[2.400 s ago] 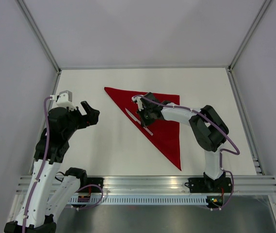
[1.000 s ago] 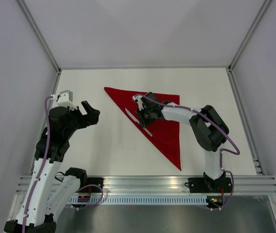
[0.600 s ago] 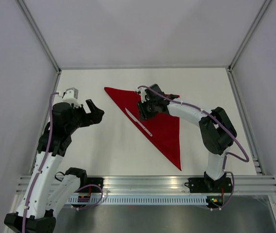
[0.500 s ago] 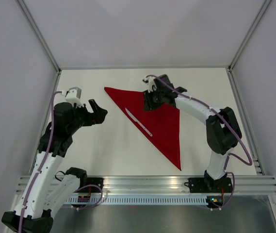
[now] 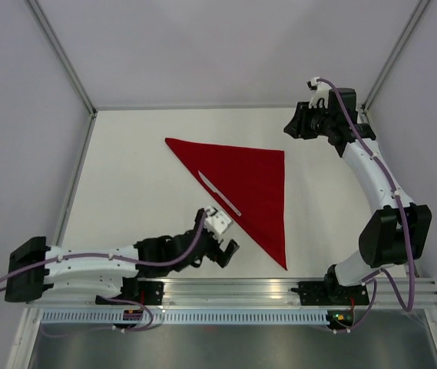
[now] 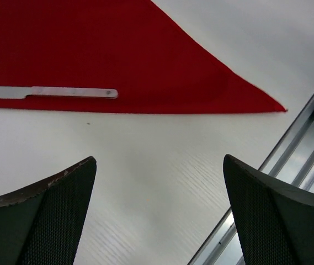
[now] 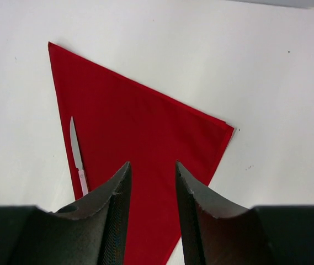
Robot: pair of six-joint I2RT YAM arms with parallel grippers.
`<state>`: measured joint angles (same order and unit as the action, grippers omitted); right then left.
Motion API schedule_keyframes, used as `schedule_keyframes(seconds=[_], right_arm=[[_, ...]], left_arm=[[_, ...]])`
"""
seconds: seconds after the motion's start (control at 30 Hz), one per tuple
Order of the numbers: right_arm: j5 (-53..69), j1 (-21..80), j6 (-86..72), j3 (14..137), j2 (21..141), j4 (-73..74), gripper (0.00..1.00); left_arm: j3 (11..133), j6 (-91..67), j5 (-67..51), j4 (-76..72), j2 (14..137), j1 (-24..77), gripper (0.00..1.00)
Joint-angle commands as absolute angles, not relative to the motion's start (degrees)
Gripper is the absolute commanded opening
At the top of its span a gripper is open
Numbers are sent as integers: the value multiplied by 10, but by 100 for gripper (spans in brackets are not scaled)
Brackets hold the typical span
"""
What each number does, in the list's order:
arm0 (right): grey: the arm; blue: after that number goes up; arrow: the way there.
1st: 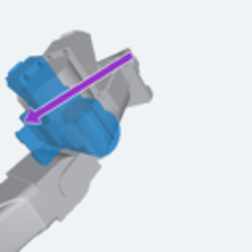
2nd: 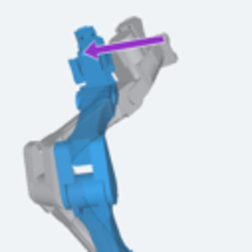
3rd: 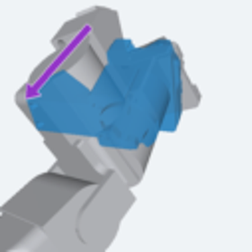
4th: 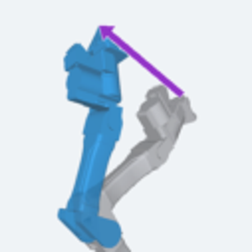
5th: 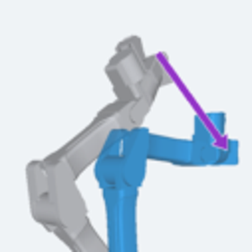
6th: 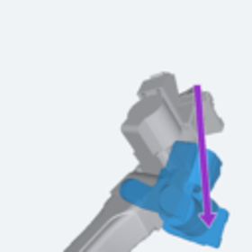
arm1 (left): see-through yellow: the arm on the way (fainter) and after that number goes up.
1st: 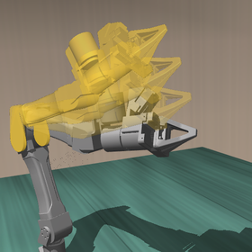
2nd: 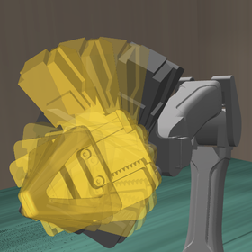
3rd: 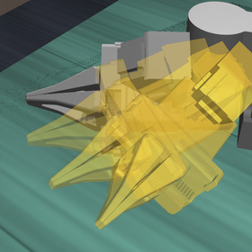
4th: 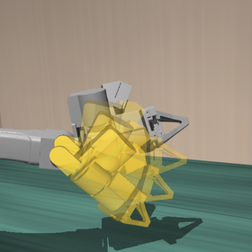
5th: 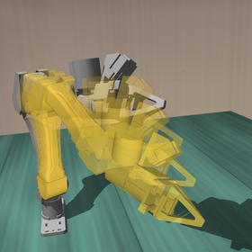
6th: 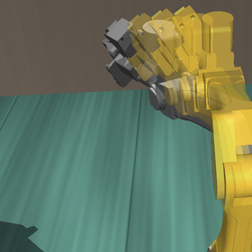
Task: Fold the napkin, place the utensils inside, and roll it up
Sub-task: Fold the napkin
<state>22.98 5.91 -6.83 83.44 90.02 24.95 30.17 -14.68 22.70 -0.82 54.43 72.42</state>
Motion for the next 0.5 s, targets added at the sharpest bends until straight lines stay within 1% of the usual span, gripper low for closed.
schedule_keyframes(seconds=[0.0, 0.07, 0.1, 0.13, 0.17, 0.2, 0.23, 0.27, 0.37, 0.47], right_arm=[[247, 40, -69, 803, 899, 259, 43], [250, 30, -69, 802, 903, 256, 43], [250, 27, -69, 802, 904, 255, 43], [249, 25, -69, 801, 904, 252, 43], [246, 21, -69, 801, 905, 251, 43], [246, 19, -70, 799, 905, 250, 43], [247, 18, -70, 798, 906, 249, 43], [247, 17, -72, 797, 904, 249, 42], [247, 13, -72, 793, 897, 246, 42], [249, 10, -73, 788, 890, 243, 42]], left_arm=[[292, -29, 378, -204, 640, 811, 100], [291, 8, 397, -302, 698, 857, 100], [287, 72, 406, -347, 760, 873, 100], [284, 100, 407, -396, 787, 904, 100], [286, 124, 404, -463, 819, 914, 100], [287, 157, 393, -497, 845, 921, 100], [298, 164, 382, -510, 892, 928, 100], [302, 171, 349, -538, 911, 928, 100], [319, 186, 318, -603, 979, 933, 99], [347, 198, 307, -612, 1028, 934, 98]])
